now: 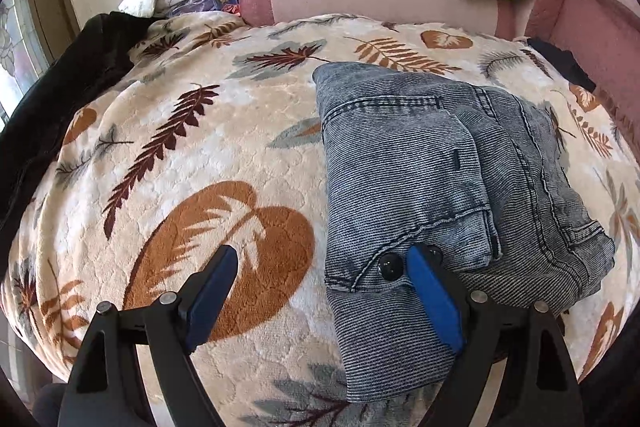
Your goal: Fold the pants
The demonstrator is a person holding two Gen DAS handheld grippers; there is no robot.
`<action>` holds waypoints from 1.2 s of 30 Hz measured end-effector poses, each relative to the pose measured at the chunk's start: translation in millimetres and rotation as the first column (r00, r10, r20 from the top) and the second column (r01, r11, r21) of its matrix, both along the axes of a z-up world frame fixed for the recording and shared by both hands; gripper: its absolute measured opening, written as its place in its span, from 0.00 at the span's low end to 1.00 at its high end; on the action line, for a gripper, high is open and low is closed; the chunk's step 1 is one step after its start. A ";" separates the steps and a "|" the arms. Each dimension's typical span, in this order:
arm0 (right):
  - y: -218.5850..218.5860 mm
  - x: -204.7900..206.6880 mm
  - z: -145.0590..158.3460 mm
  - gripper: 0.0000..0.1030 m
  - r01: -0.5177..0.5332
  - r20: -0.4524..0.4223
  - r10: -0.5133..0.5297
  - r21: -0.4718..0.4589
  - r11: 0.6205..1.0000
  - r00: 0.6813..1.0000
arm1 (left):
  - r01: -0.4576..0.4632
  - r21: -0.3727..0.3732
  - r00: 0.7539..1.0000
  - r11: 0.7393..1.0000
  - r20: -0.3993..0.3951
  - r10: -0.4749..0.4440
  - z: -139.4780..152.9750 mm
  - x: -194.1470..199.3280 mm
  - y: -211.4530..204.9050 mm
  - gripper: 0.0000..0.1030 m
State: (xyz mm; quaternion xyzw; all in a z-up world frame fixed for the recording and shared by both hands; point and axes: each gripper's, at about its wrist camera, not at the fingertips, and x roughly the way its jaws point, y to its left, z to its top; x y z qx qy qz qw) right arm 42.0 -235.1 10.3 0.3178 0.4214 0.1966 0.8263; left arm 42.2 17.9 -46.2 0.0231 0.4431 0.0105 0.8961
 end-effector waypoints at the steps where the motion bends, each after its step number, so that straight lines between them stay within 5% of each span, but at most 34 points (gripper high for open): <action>1: 6.0 7.0 -7.1 0.46 -0.019 -0.014 0.018 -0.005 1.000 1.000 | -0.001 -0.003 1.000 1.000 0.002 0.001 -0.3 -0.1 0.1 0.85; 4: 12.1 30.3 -79.2 0.47 -0.054 -0.250 0.045 -0.030 0.998 0.967 | -0.005 -0.031 1.000 1.000 0.002 0.005 3.3 -0.8 2.9 0.85; 5: 7.6 28.4 -91.6 0.36 -0.039 -0.264 0.037 -0.003 0.999 0.964 | 0.001 -0.061 1.000 0.998 0.005 0.000 6.8 -1.8 5.3 0.85; 9: 5.2 26.4 -49.0 0.36 -0.069 -0.213 0.052 -0.072 0.995 0.976 | 0.004 -0.173 0.997 0.985 0.073 0.009 30.7 -16.7 16.6 0.84; 14: 17.4 65.6 5.8 0.45 -0.128 -0.090 0.124 -0.045 0.991 0.988 | 0.064 -0.042 0.998 0.997 0.032 -0.062 7.7 -15.3 -8.8 0.85; 17: 31.6 110.1 -7.5 0.49 -0.145 -0.106 0.139 -0.054 0.988 0.985 | 0.037 -0.086 0.999 0.996 -0.003 -0.037 8.5 -12.0 -3.5 0.85; 19: 34.1 135.0 -41.8 0.49 -0.145 -0.213 0.121 -0.099 0.984 0.969 | 0.044 -0.073 0.999 0.996 0.006 -0.044 8.4 -12.8 -5.1 0.85; 21: 34.5 141.2 -72.9 0.35 -0.155 -0.301 0.120 -0.095 0.983 0.946 | 0.039 -0.072 0.999 0.997 0.008 -0.039 7.5 -13.2 -6.8 0.85; 26: 40.1 122.1 -51.5 0.36 -0.163 -0.251 0.117 -0.174 0.971 0.961 | 0.034 -0.084 0.999 0.996 0.007 -0.034 5.9 -12.6 -4.4 0.85; 28: 40.8 113.8 -39.0 0.42 -0.169 -0.224 0.121 -0.210 0.963 0.967 | 0.030 -0.092 1.000 0.995 0.005 -0.030 6.0 -13.1 -3.7 0.85; 30: 45.3 114.2 -37.9 0.58 -0.174 -0.208 0.120 -0.263 0.949 0.971 | 0.027 -0.097 1.000 0.995 0.004 -0.027 5.6 -12.7 -3.3 0.85; 32: 49.1 122.5 -48.2 0.66 -0.184 -0.263 0.097 -0.332 0.925 0.960 | 0.026 -0.102 1.000 0.994 0.003 -0.026 5.3 -12.5 -2.8 0.85; 34: 44.6 124.8 -48.3 0.66 -0.185 -0.309 0.082 -0.323 0.928 0.947 | 0.030 -0.108 1.000 0.994 0.002 -0.030 4.9 -12.4 -1.8 0.85; 36: 48.5 124.0 -26.6 0.66 -0.190 -0.262 0.104 -0.327 0.926 0.959 | 0.027 -0.131 1.000 0.991 0.000 -0.027 4.0 -12.4 1.6 0.85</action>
